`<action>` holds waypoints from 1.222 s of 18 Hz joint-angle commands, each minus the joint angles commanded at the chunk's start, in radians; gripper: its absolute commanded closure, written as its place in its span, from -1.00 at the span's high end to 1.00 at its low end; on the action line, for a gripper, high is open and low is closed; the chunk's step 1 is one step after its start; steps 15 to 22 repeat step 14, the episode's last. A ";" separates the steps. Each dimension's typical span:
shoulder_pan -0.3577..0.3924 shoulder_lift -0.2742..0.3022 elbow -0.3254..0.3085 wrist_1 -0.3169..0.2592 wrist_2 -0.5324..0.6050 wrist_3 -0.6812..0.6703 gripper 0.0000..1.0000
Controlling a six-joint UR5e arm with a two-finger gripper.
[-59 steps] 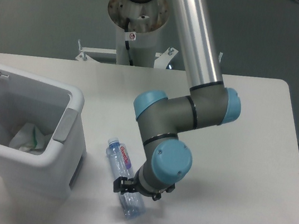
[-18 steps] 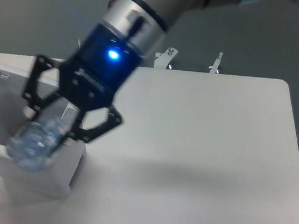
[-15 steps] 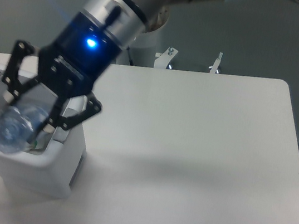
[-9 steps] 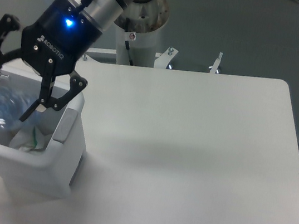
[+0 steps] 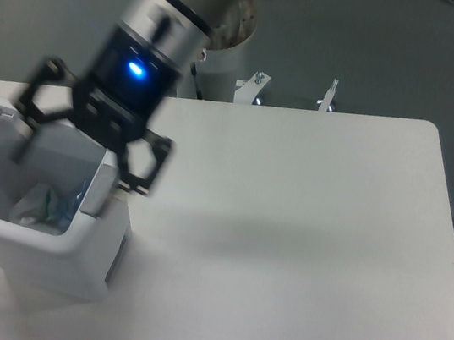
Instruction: Place the trash in the trash can
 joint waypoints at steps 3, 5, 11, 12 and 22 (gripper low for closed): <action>0.075 -0.015 -0.029 -0.003 0.024 0.146 1.00; 0.114 -0.015 -0.070 -0.005 0.092 0.274 1.00; 0.168 0.038 -0.259 -0.008 0.444 0.687 1.00; 0.165 0.053 -0.287 -0.012 0.489 0.739 1.00; 0.166 0.063 -0.327 -0.028 0.563 0.839 1.00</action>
